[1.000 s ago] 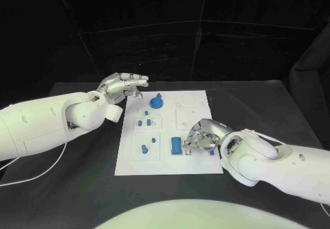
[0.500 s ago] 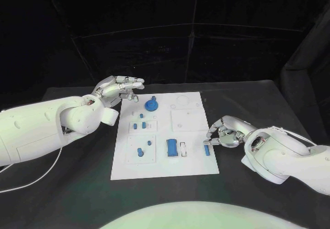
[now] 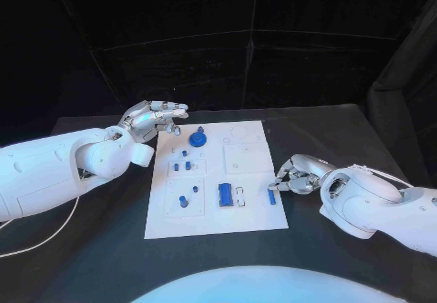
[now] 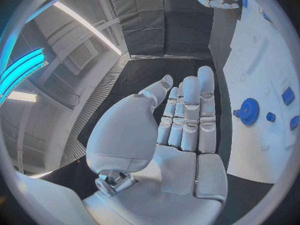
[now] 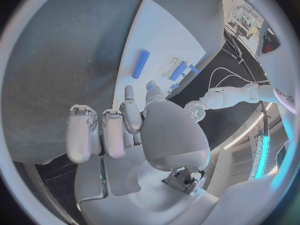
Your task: Assemble the parts on the task board
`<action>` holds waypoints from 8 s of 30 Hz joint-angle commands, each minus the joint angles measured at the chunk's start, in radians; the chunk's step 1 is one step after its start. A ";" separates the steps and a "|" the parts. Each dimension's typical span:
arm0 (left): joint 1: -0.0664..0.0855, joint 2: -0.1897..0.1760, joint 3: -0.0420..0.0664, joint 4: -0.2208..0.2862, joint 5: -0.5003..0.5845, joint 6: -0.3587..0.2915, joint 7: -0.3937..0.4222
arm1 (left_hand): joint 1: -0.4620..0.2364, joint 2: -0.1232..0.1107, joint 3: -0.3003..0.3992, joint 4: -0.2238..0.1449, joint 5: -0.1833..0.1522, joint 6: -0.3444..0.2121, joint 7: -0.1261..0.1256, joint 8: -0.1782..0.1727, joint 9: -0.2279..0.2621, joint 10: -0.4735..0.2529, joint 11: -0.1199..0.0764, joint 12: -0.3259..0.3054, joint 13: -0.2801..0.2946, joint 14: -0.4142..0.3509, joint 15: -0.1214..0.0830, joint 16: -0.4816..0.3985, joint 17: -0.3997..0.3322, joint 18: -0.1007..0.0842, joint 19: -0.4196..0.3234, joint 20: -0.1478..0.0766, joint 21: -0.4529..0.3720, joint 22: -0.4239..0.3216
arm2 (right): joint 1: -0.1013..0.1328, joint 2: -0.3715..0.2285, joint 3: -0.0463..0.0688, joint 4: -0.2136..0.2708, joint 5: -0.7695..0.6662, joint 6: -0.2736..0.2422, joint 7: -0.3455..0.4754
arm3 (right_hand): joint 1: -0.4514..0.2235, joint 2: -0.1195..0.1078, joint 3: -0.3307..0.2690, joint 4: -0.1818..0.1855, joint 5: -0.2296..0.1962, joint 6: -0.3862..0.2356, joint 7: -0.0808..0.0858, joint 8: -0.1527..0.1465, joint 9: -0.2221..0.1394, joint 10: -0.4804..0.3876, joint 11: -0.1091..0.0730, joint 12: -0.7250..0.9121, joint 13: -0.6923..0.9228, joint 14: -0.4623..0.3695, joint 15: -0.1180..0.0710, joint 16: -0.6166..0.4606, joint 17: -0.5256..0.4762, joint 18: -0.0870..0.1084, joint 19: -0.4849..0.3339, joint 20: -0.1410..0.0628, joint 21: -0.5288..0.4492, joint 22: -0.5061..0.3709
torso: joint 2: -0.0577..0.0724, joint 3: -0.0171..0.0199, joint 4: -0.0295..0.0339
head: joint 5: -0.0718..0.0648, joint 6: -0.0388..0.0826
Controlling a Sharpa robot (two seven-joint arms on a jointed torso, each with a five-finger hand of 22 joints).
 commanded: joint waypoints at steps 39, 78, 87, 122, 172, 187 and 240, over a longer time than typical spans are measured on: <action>0.001 -0.009 -0.001 0.004 -0.001 0.019 0.009 | -0.002 0.011 -0.006 -0.001 -0.004 -0.001 -0.002 0.006 0.001 -0.007 0.003 0.006 -0.002 -0.009 -0.002 0.000 -0.002 0.014 -0.004 0.003 -0.007 -0.002 | -0.039 0.105 -0.001 -0.026 -0.307 0.208 -0.119 | 0.147 0.015 0.046 -0.113 -0.094 0.000 0.009 -0.031 0.025 0.001 -0.002 0.033 0.053 0.067 0.001 0.008 0.066 -0.009 0.011 0.004 0.004 0.064 | 0.000 -0.0016 0.0017 | 0.006 -0.010; 0.001 -0.002 -0.002 0.002 -0.001 0.020 0.009 | -0.002 0.013 -0.008 0.000 -0.004 0.000 -0.003 0.007 0.002 -0.008 0.003 0.007 -0.002 -0.009 -0.002 0.001 -0.003 0.014 -0.004 0.003 -0.009 -0.003 | -0.039 0.132 0.000 0.010 0.296 -0.129 -0.021 | 0.003 -0.061 0.354 -0.010 0.191 0.051 -0.004 -0.085 0.024 0.016 -0.015 0.044 0.072 0.071 -0.010 0.015 0.081 -0.017 0.038 -0.008 0.021 0.102 | 0.000 -0.0039 0.0037 | 0.019 -0.004; 0.001 -0.002 -0.002 0.004 -0.001 0.021 0.009 | -0.002 0.013 -0.008 0.000 -0.004 0.000 -0.003 0.007 0.002 -0.008 0.003 0.007 -0.002 -0.009 -0.002 0.001 -0.003 0.014 -0.004 0.003 -0.009 -0.003 | -0.039 0.170 0.000 -0.007 0.305 -0.123 -0.029 | -0.012 -0.066 0.356 -0.004 0.196 0.055 -0.004 -0.085 0.026 0.018 -0.015 0.044 0.073 0.071 -0.010 0.016 0.082 -0.017 0.038 -0.008 0.020 0.102 | 0.000 -0.0026 0.0027 | 0.026 -0.005; 0.001 -0.006 -0.002 0.008 -0.001 0.022 0.006 | -0.002 0.013 -0.008 0.000 -0.004 0.000 -0.003 0.007 0.002 -0.008 0.003 0.007 -0.002 -0.009 -0.002 0.001 -0.003 0.014 -0.004 0.003 -0.009 -0.003 | -0.039 0.223 0.000 -0.040 0.144 -0.069 -0.093 | -0.130 -0.079 0.260 0.067 0.146 0.123 -0.040 -0.018 0.090 0.023 -0.043 0.022 0.063 0.069 -0.033 0.010 0.075 -0.016 0.035 -0.029 0.015 0.096 | 0.000 -0.0022 0.0011 | 0.032 -0.012; 0.001 -0.007 -0.002 0.006 -0.001 0.022 0.003 | -0.004 0.014 -0.012 0.001 -0.004 0.001 -0.003 0.009 0.002 -0.009 0.003 0.008 -0.002 -0.010 -0.002 0.002 -0.005 0.014 -0.003 0.003 -0.010 -0.005 | -0.039 0.197 0.000 -0.053 0.127 0.013 -0.050 | -0.027 -0.024 0.135 0.017 -0.075 0.089 -0.037 0.008 0.141 0.022 -0.040 0.016 0.068 0.069 -0.030 0.004 0.071 -0.016 0.037 -0.026 0.012 0.099 | 0.001 -0.0015 0.0017 | 0.033 -0.015; 0.001 -0.006 -0.002 0.000 -0.001 0.021 0.008 | -0.004 0.013 -0.016 0.001 -0.004 0.000 -0.003 0.009 0.001 -0.010 0.003 0.009 -0.002 -0.011 -0.002 0.002 -0.006 0.014 -0.003 0.003 -0.012 -0.006 | -0.038 0.162 0.001 -0.034 0.249 -0.088 0.170 | -0.048 -0.067 0.059 0.014 -0.077 0.018 -0.010 -0.033 0.130 -0.006 -0.018 -0.052 0.031 0.060 -0.014 -0.021 0.032 -0.006 0.009 -0.014 -0.014 0.053 | -0.013 -0.0049 0.0004 | 0.029 -0.003; -0.216 0.064 0.169 0.120 -0.072 -0.634 0.143 | -0.979 0.067 -0.345 0.116 -0.054 -0.794 -0.168 -0.136 -0.067 -0.831 -0.091 -0.325 -0.073 -0.994 -0.014 -0.956 -0.490 -0.169 -0.991 -0.111 -0.612 -0.602 | -0.004 0.314 0.103 -0.324 1.414 -0.396 1.050 | -0.936 0.005 0.209 -0.175 -0.306 -0.770 -0.084 -0.320 -0.269 -1.192 -0.012 -1.206 -1.286 -1.211 0.059 -1.458 -1.308 -0.054 -1.221 -0.050 -1.389 -1.307 | -0.126 -0.0003 0.0166 | 0.036 0.211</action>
